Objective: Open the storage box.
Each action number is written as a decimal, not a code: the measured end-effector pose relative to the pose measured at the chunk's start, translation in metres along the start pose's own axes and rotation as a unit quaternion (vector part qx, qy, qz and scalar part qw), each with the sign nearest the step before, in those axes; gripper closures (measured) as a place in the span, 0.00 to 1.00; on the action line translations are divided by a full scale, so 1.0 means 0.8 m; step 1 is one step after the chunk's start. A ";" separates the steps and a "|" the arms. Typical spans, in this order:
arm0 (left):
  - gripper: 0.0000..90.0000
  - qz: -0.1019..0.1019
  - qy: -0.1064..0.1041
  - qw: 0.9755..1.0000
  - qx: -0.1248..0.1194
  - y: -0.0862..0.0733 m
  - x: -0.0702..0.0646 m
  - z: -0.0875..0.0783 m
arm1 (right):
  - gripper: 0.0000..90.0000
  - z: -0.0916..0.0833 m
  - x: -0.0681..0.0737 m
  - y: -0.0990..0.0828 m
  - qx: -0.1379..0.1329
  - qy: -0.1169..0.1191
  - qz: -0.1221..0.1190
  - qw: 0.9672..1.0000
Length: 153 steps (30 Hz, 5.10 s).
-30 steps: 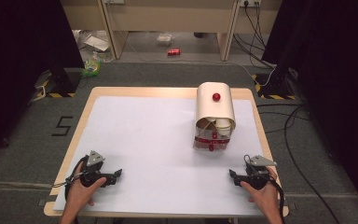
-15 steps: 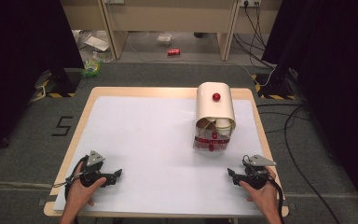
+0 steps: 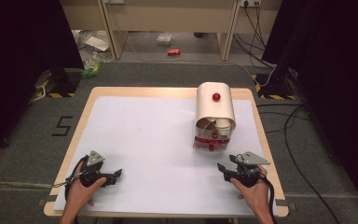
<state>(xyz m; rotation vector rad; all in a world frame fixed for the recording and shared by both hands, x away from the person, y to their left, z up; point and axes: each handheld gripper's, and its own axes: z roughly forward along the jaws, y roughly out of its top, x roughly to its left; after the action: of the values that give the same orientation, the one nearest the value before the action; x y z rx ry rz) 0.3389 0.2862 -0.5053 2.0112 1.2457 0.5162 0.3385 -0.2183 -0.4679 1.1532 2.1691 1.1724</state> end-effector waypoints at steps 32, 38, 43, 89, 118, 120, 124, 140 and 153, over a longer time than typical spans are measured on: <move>0.07 0.000 0.001 1.000 0.001 0.000 0.000 0.000 | 0.70 0.046 0.046 0.031 -0.041 -0.072 -0.010 0.997; 0.07 0.001 0.001 1.000 0.001 0.000 0.000 0.000 | 0.73 0.053 0.048 0.030 -0.037 -0.095 -0.006 0.995; 0.07 0.000 0.001 1.000 0.001 0.000 0.000 0.000 | 0.74 0.058 0.051 0.029 -0.035 -0.104 -0.001 0.994; 0.07 0.001 0.001 1.000 0.001 0.000 0.000 0.000 | 0.97 0.044 0.059 0.027 -0.066 -0.106 -0.043 0.991; 0.07 0.001 0.001 1.000 0.001 0.000 0.000 0.000 | 0.81 0.072 0.068 0.011 -0.101 -0.151 0.135 0.974; 0.07 0.001 0.001 1.000 0.001 0.000 0.000 0.000 | 0.80 0.072 0.070 0.011 -0.109 -0.157 0.132 0.973; 0.07 0.001 0.001 1.000 0.001 0.000 0.000 0.000 | 0.81 0.074 0.072 0.012 -0.103 -0.167 0.109 0.975; 0.07 0.001 0.001 1.000 0.001 0.000 0.000 0.000 | 0.82 0.071 0.078 0.010 -0.099 -0.173 0.088 0.976; 0.07 0.001 0.001 1.000 0.001 0.000 0.000 0.000 | 0.83 0.046 0.088 -0.001 -0.085 -0.154 0.067 0.982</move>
<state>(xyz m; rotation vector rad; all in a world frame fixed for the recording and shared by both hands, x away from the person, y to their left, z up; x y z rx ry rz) 0.3390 0.2859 -0.5052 2.0138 1.2460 0.5188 0.3227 -0.1428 -0.4875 1.3234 1.7507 1.1235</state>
